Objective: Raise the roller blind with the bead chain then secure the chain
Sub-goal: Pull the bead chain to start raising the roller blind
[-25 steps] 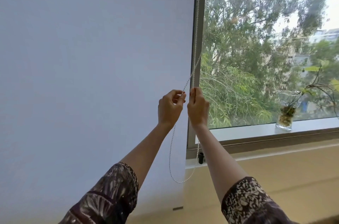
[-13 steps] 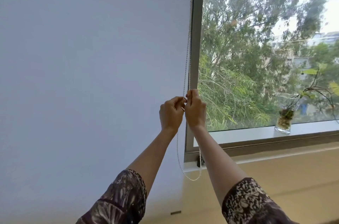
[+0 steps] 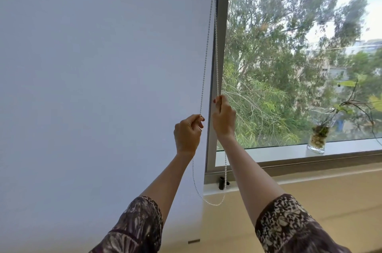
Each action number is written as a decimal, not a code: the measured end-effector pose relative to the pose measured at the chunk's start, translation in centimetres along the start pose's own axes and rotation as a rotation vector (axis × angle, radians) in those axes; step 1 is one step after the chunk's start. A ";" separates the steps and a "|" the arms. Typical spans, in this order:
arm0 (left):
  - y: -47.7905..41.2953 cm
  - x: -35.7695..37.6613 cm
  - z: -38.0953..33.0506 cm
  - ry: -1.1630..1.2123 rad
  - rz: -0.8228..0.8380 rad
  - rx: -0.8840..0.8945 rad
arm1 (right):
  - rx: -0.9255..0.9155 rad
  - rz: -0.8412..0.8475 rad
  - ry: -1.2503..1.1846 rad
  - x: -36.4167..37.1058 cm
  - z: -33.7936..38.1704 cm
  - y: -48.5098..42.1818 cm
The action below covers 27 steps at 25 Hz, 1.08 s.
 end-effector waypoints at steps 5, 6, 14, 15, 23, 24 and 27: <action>0.0 0.4 -0.4 -0.011 0.018 -0.012 | -0.032 0.003 0.007 0.3 0.1 0.0; -0.1 0.4 -0.5 -0.013 0.026 -0.006 | -0.041 -0.009 0.004 0.3 0.1 0.2; 0.1 0.1 -0.1 -0.012 0.014 0.002 | 0.053 -0.074 -0.008 0.8 0.5 0.4; 0.0 0.1 0.0 -0.017 0.010 0.007 | 0.047 -0.070 -0.018 0.9 0.6 0.5; 4.2 0.7 3.5 -0.109 0.084 -0.046 | -0.028 -0.016 -0.126 1.4 1.5 -0.1; 5.0 0.7 4.2 -0.114 0.098 -0.058 | -0.031 -0.020 -0.126 1.4 1.4 -0.1; 6.8 0.5 5.4 -0.136 0.130 -0.095 | -0.041 -0.028 -0.128 1.5 1.0 0.3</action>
Point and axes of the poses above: each hand's wrist, its own y-axis away from the middle knuckle, its own x-axis out of the palm, z = x × y, the point moved 1 cm from there along -y, towards the middle knuckle, and after that the axes turned 5 degrees about z, right-handed, at the moved point
